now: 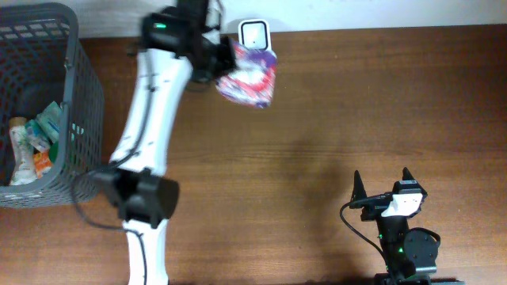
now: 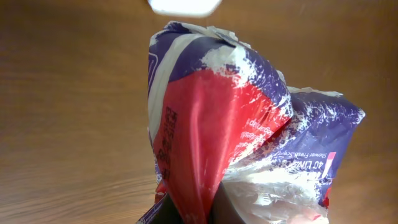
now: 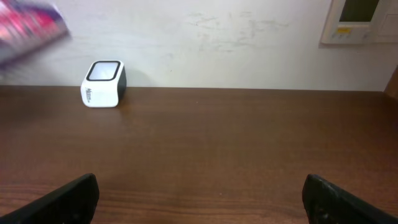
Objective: Scan the item barcode
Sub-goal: 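Carry the snack pack to the table center and release it, then reach the left gripper back into the basket and grasp a small item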
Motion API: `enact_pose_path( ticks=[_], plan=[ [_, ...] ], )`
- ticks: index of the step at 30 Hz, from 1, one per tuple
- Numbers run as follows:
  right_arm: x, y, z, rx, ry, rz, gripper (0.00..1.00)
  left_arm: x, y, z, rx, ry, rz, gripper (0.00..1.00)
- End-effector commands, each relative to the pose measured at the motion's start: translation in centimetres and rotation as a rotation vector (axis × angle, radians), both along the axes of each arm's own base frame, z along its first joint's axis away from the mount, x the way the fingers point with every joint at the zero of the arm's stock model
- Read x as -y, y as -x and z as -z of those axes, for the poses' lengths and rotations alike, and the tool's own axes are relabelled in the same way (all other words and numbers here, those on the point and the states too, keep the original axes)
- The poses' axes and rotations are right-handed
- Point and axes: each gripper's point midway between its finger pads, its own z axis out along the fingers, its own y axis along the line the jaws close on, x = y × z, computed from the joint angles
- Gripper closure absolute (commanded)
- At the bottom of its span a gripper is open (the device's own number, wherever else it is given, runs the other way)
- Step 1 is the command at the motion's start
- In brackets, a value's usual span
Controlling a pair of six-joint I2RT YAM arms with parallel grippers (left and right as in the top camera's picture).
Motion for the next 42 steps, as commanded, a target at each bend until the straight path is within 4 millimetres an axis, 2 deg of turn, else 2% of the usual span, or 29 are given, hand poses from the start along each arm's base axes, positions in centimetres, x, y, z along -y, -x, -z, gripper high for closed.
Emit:
enact_pose_path(
  ticks=[1, 4, 5, 6, 9, 10, 11, 12, 14, 16, 18, 21, 22, 24, 25, 27, 28, 29, 30, 32, 34, 37, 38, 39, 40, 42],
  plan=[
    [0.0, 0.0, 0.3, -0.005, -0.004, 0.000, 0.01, 5.0, 0.8, 8.5, -0.149, -0.063, 0.095, 1.00],
    [0.0, 0.0, 0.3, -0.005, -0.004, 0.000, 0.01, 8.0, 0.9, 14.1, -0.203, -0.094, 0.117, 1.00],
    [0.0, 0.0, 0.3, -0.005, -0.004, 0.000, 0.01, 7.7, 0.7, 15.0, -0.215, -0.124, 0.047, 1.00],
    [0.0, 0.0, 0.3, -0.005, -0.004, 0.000, 0.01, 7.1, 0.2, 15.7, -0.217, -0.159, -0.040, 1.00],
    [0.0, 0.0, 0.3, -0.005, -0.004, 0.000, 0.01, 7.1, -0.1, 15.8, -0.209, -0.158, -0.056, 1.00],
    [0.0, 0.0, 0.3, -0.005, -0.004, 0.000, 0.01, 7.3, 0.4, 15.9, -0.232, -0.146, -0.047, 0.66],
    [0.0, 0.0, 0.3, -0.005, -0.004, 0.000, 0.01, 7.9, 0.9, 15.8, -0.254, -0.118, -0.030, 0.55],
    [0.0, 0.0, 0.3, -0.005, -0.004, 0.000, 0.01, 8.9, 1.6, 15.6, -0.281, -0.074, 0.001, 0.54],
    [0.0, 0.0, 0.3, -0.005, -0.004, 0.000, 0.01, 9.9, 2.2, 15.3, -0.293, -0.022, 0.076, 0.54],
    [0.0, 0.0, 0.3, -0.005, -0.004, 0.000, 0.01, 10.2, 2.1, 14.7, -0.250, -0.025, 0.164, 0.58],
    [0.0, 0.0, 0.3, -0.005, -0.004, 0.000, 0.01, 11.5, 2.3, 12.4, -0.211, 0.044, 0.259, 0.60],
    [0.0, 0.0, 0.3, -0.005, -0.004, 0.000, 0.01, 11.8, 2.3, 8.1, -0.132, 0.073, 0.297, 0.41],
    [0.0, 0.0, 0.3, -0.005, -0.004, 0.000, 0.01, 11.0, 1.9, 6.5, -0.077, 0.042, 0.302, 0.28],
    [0.0, 0.0, 0.3, -0.005, -0.004, 0.000, 0.01, 9.1, 1.2, 4.6, -0.010, -0.025, 0.271, 0.25],
    [0.0, 0.0, 0.3, -0.005, -0.004, 0.000, 0.01, 7.7, 0.6, 3.0, 0.043, -0.059, 0.251, 0.23],
    [0.0, 0.0, 0.3, -0.005, -0.004, 0.000, 0.01, 2.1, -0.7, -3.3, 0.198, -0.148, 0.135, 0.20],
    [0.0, 0.0, 0.3, -0.005, -0.004, 0.000, 0.01, -0.3, -0.7, -5.7, 0.247, -0.185, 0.076, 0.18],
    [0.0, 0.0, 0.3, -0.005, -0.004, 0.000, 0.01, -5.9, -0.3, -9.2, 0.311, -0.287, -0.056, 0.11],
    [0.0, 0.0, 0.3, -0.005, -0.004, 0.000, 0.01, -10.8, 0.3, -11.4, 0.338, -0.376, -0.171, 0.03],
    [0.0, 0.0, 0.3, -0.005, -0.004, 0.000, 0.01, -19.4, 2.0, -14.4, 0.356, -0.482, -0.373, 0.01],
    [0.0, 0.0, 0.3, -0.005, -0.004, 0.000, 0.01, -26.9, 3.9, -16.0, 0.349, -0.502, -0.543, 0.01],
    [0.0, 0.0, 0.3, -0.005, -0.004, 0.000, 0.01, -35.5, 6.5, -16.3, 0.321, -0.420, -0.723, 0.01],
    [0.0, 0.0, 0.3, -0.005, -0.004, 0.000, 0.01, -37.0, 7.3, -16.1, 0.301, -0.406, -0.779, 0.01],
    [0.0, 0.0, 0.3, -0.005, -0.004, 0.000, 0.01, -40.2, 9.5, -15.6, 0.257, -0.381, -0.917, 0.01],
    [0.0, 0.0, 0.3, -0.005, -0.004, 0.000, 0.01, -42.1, 10.9, -15.1, 0.225, -0.367, -0.998, 0.01],
    [0.0, 0.0, 0.3, -0.005, -0.004, 0.000, 0.01, -44.7, 12.8, -13.6, 0.151, -0.374, -1.066, 0.01]
  ],
)
